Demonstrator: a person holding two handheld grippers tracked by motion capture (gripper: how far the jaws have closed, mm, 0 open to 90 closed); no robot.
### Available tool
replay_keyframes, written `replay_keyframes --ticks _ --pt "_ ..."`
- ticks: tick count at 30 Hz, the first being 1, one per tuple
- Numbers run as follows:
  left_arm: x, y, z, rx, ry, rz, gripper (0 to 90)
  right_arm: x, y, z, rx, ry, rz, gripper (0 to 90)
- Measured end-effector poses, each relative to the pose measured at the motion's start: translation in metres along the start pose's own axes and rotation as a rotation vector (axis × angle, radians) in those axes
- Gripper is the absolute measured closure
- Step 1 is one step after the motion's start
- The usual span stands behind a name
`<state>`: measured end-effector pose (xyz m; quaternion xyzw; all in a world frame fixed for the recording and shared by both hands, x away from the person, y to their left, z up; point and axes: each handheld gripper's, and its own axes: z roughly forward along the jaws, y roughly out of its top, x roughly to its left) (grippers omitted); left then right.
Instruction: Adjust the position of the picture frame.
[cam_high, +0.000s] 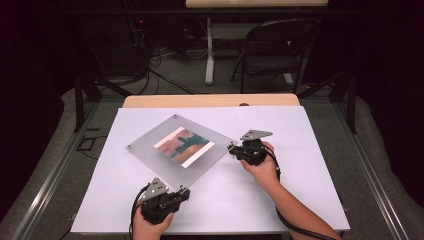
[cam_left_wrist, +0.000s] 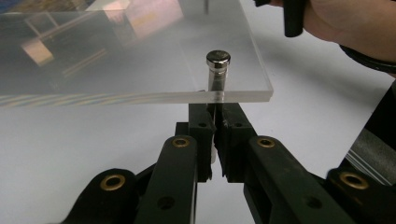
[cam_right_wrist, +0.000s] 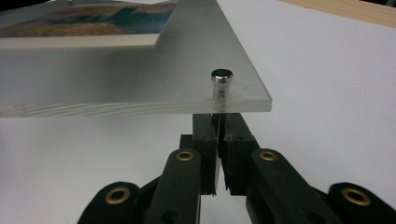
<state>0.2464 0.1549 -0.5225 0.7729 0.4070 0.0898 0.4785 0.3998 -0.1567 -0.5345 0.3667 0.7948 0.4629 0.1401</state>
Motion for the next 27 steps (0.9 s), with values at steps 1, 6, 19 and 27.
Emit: replay_keyframes --ticks 1,6,19,27 --pt "0.002 0.001 0.000 0.000 0.004 -0.002 85.0 -0.001 -0.001 -0.005 0.003 -0.003 0.008 85.5" --pt "0.013 0.011 0.005 -0.003 0.028 -0.008 85.0 -0.004 -0.009 -0.023 -0.005 -0.007 0.032 85.5" --pt "0.031 0.030 0.015 -0.021 0.042 0.010 85.0 -0.001 -0.027 -0.059 -0.031 -0.009 0.103 85.4" --pt "0.041 0.034 0.022 -0.016 0.053 0.009 85.1 0.006 -0.033 -0.068 -0.034 -0.010 0.112 85.4"
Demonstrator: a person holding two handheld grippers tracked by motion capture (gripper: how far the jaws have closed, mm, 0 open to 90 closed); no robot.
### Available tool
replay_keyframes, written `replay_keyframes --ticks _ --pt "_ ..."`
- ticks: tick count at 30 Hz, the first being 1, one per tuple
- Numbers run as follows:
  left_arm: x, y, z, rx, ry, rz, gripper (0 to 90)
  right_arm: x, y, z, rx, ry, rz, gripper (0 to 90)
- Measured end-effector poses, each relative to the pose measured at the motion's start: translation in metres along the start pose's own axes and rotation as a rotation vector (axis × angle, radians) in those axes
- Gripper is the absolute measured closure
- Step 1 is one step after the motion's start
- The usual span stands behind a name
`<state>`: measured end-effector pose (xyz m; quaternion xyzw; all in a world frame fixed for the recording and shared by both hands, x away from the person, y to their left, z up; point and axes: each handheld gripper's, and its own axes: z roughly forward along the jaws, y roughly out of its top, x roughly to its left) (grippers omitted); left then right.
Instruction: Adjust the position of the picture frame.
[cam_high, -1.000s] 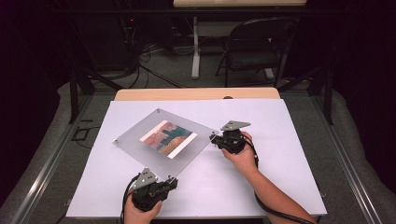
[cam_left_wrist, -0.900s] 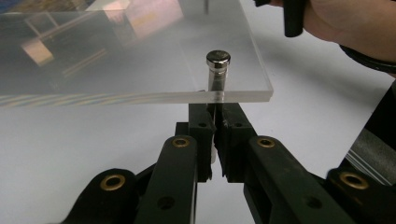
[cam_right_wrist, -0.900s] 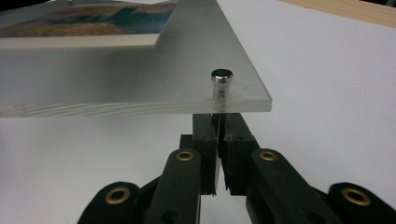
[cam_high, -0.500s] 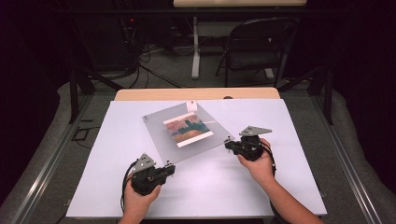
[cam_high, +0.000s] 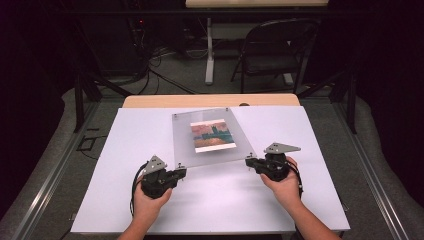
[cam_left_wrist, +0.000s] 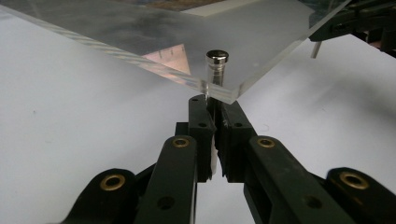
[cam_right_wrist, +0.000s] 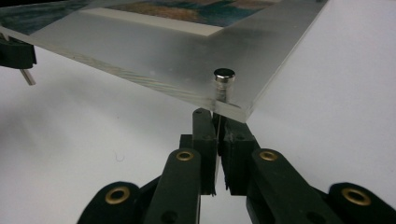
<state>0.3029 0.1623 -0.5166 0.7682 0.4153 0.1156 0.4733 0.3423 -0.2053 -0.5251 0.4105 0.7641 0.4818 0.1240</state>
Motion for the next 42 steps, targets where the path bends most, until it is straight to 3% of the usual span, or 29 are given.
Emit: replay_keyframes --ticks 16,26,34,42 --pt "0.016 0.007 0.012 -0.003 0.031 -0.007 85.2 0.006 -0.006 -0.004 -0.004 0.013 0.004 85.3" --pt "0.023 0.000 0.021 0.017 0.033 -0.046 85.2 0.008 -0.007 0.003 0.005 0.000 -0.014 85.4" --pt "0.021 -0.001 0.030 0.032 0.026 -0.034 85.2 -0.001 -0.008 0.006 0.011 -0.032 0.000 85.4" --pt "0.029 -0.003 0.032 0.045 0.042 -0.047 85.1 0.002 -0.009 0.013 0.030 -0.035 -0.019 85.4"
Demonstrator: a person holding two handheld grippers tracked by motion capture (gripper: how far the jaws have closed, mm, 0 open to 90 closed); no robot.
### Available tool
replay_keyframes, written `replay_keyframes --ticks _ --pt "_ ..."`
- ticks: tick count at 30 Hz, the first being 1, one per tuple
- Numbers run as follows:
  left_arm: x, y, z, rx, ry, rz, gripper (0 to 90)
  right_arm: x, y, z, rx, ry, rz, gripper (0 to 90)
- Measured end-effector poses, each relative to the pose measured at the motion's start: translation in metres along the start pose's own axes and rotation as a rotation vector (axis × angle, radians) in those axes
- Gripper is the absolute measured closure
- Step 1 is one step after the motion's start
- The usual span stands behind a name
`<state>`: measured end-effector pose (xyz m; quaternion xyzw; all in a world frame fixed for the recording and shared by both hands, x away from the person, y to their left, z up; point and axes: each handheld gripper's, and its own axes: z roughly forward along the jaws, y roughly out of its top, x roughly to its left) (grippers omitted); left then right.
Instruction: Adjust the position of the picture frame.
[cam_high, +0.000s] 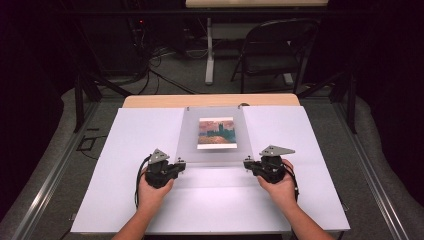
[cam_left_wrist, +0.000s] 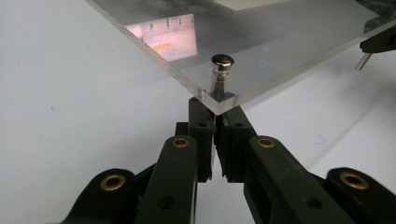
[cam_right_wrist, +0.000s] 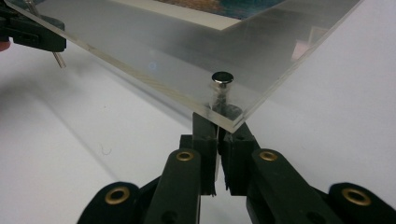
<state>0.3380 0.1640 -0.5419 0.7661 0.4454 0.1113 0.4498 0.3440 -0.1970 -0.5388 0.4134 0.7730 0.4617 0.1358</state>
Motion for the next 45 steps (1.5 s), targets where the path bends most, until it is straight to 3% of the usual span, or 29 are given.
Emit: replay_keyframes --ticks 18,28,31,33,38,45 --pt "-0.002 -0.010 0.010 0.060 0.010 0.028 84.9 -0.003 -0.010 0.007 0.062 -0.015 -0.010 85.2" --pt "-0.004 -0.012 0.011 0.050 0.018 0.023 84.7 -0.002 -0.014 0.008 0.058 -0.021 -0.012 85.1" --pt "-0.003 -0.013 0.011 0.033 0.015 0.000 82.8 -0.002 -0.014 0.008 0.057 -0.023 -0.011 84.4" --pt "-0.004 -0.012 0.011 0.027 0.023 0.000 78.2 -0.002 -0.014 0.008 0.061 -0.017 -0.006 78.8" --pt "-0.005 -0.015 0.010 0.016 0.046 -0.007 62.2 0.007 -0.014 0.011 0.065 -0.036 -0.082 61.5" --pt "-0.006 -0.019 0.004 0.007 0.054 0.014 43.0 0.014 -0.015 0.010 0.055 -0.072 -0.119 41.7"
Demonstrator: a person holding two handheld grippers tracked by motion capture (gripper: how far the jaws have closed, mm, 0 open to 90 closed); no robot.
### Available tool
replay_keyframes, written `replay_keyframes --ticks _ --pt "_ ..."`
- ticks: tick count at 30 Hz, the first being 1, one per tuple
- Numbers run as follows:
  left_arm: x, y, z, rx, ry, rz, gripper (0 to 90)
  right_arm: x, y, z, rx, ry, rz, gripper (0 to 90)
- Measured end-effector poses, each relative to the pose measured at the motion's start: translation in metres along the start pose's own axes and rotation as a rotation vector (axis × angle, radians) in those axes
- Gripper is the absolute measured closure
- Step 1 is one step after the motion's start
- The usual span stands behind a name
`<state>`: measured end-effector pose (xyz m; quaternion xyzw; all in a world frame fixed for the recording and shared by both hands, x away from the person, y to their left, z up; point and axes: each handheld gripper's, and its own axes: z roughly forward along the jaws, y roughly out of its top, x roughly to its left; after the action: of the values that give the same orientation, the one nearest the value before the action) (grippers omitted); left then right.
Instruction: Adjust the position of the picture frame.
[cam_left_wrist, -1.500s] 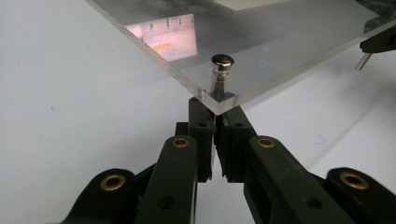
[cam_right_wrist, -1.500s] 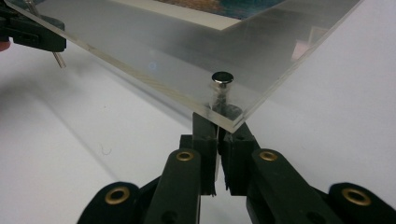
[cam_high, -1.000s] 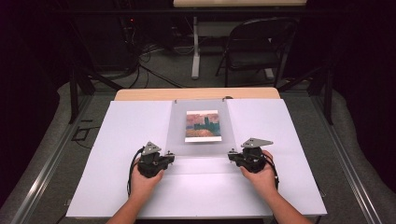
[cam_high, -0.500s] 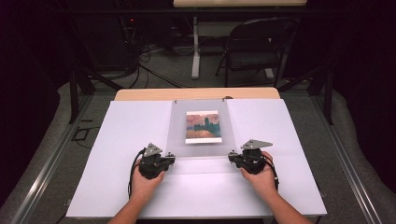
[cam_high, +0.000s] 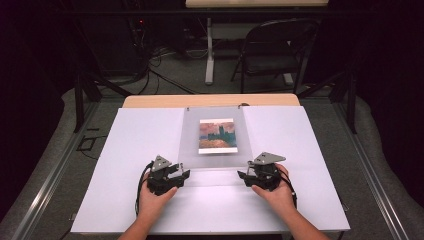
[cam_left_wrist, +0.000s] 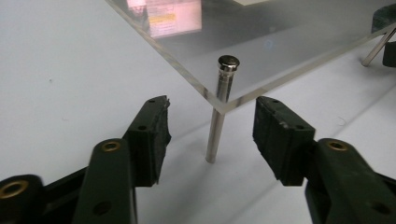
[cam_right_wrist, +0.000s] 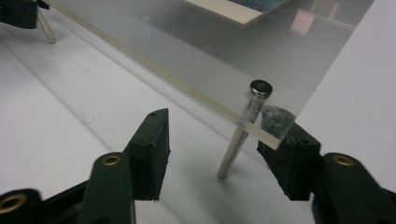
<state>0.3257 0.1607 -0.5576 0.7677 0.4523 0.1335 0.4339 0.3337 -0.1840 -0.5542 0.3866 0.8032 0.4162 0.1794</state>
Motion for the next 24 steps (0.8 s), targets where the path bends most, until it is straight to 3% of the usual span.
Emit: replay_keyframes --ticks 8,12,16,24 --pt "-0.003 -0.003 -0.009 0.013 -0.005 0.012 33.5 0.001 0.001 -0.008 -0.016 -0.028 -0.008 36.7" --pt "-0.005 -0.004 -0.015 0.013 -0.010 0.030 31.6 0.003 -0.005 -0.018 -0.010 -0.026 0.010 33.8" --pt "-0.005 -0.005 -0.021 0.010 -0.008 0.048 30.9 0.003 -0.008 -0.027 -0.020 -0.035 -0.002 32.1" --pt "-0.001 -0.009 -0.029 0.003 0.013 0.050 29.4 0.002 -0.011 -0.035 -0.024 -0.045 -0.013 29.9"
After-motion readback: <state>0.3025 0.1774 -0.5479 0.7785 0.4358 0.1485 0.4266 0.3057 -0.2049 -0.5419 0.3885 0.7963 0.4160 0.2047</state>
